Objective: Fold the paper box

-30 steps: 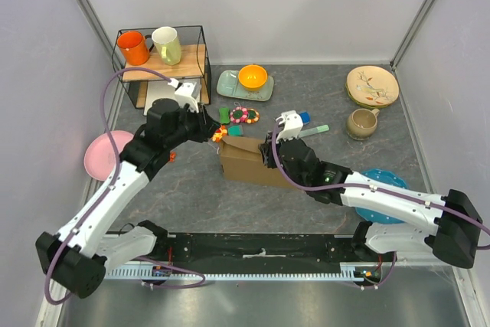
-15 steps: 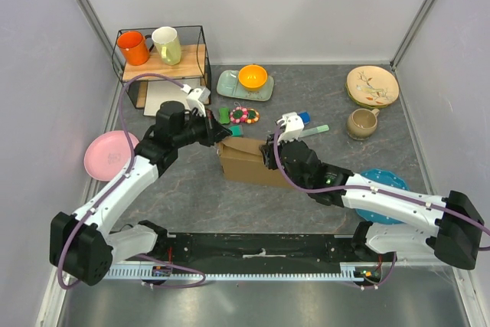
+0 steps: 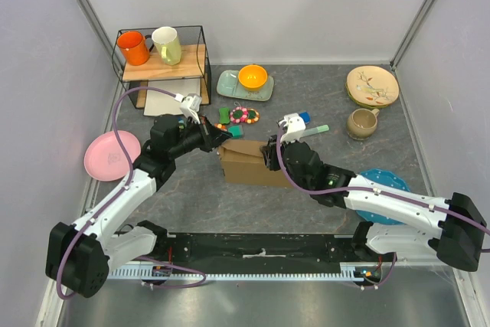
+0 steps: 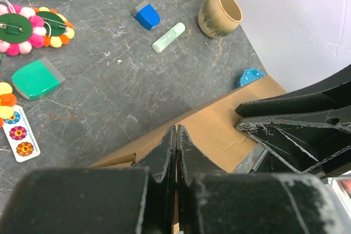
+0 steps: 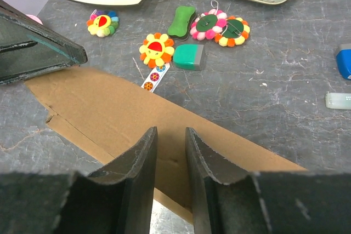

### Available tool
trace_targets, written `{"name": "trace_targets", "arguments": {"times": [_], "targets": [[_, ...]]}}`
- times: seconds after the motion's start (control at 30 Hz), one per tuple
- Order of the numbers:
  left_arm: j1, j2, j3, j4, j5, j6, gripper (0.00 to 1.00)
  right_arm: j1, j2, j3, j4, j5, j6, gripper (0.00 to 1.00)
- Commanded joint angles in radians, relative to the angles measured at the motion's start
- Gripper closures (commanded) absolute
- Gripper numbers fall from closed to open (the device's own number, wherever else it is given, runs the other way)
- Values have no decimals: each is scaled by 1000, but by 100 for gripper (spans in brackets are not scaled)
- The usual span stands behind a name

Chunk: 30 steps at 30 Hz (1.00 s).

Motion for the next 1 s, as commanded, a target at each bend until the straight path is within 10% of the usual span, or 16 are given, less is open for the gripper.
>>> {"name": "trace_targets", "arguments": {"times": [0.0, 0.3, 0.97], "targets": [[-9, -3, -53, -105, 15, -34, 98, -1, -14, 1, -240, 32, 5, 64], [-9, -16, -52, -135, -8, -28, 98, -10, -79, 135, -238, -33, 35, 62], [-27, -151, -207, -19, -160, -225, 98, -15, 2, -207, -131, -62, 164, 64]]}}
